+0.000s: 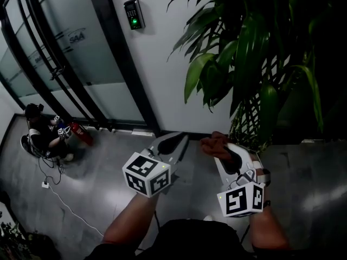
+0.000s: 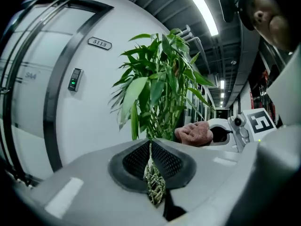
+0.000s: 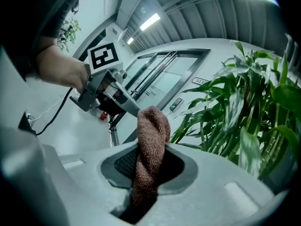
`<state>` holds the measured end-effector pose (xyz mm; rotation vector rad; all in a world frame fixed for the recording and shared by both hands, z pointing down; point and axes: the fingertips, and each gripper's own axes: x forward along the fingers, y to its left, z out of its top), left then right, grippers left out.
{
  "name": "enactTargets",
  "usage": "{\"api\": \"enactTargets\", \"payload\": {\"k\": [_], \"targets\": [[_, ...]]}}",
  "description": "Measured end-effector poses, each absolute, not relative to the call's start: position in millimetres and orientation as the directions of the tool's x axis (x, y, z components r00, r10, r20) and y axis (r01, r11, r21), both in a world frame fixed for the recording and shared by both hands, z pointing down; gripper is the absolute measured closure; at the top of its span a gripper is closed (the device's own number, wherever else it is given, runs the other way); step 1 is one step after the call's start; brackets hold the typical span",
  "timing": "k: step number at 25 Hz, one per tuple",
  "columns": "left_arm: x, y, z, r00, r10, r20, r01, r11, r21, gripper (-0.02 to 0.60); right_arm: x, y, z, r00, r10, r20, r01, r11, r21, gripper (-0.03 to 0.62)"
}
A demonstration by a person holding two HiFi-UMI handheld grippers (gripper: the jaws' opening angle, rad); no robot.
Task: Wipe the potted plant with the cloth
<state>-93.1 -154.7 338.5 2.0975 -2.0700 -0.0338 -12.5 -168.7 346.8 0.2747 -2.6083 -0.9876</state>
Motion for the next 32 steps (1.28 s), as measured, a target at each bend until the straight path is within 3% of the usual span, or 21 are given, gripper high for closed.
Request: {"api": "enactTargets", "payload": {"k": [6,11,21,30,31,32], "targets": [[-110,-154,321,-0.043,-0.998,0.055,-0.992,0.049,0.114,0.543,-23,-177,337,-0.947,-0.259,0.188,-0.066,0.734,0.676,0.523],[-137,-160,306,-0.024,-0.999,0.021,-0.994,0.027,0.109,0.481,-33,-174,323,-0.944,-0.293,0.15,-0.11,0.71,0.695,0.523],[-105,-201,266,0.443,-0.895,-0.059,-0.88,-0.446,0.163,0.442,-50,-192,299,-0.805,-0.586,0.086,-0.367,0.607,0.705,0.523],[-83,-234,260,0.691,-0.711,-0.13,-0.641,-0.686,0.343,0.416,-19,-164,290,-0.566,-0.82,0.078,-0.539,0.441,0.718,0.523],[-82,-234,257,0.708,-0.691,-0.147,-0.61,-0.703,0.367,0.44,-17,-161,287,-0.544,-0.836,0.073,-0.551,0.421,0.72,0.523],[-80,-232,255,0.722,-0.673,-0.163,-0.581,-0.717,0.384,0.502,-15,-157,283,-0.523,-0.85,0.069,-0.559,0.403,0.724,0.523]]}}
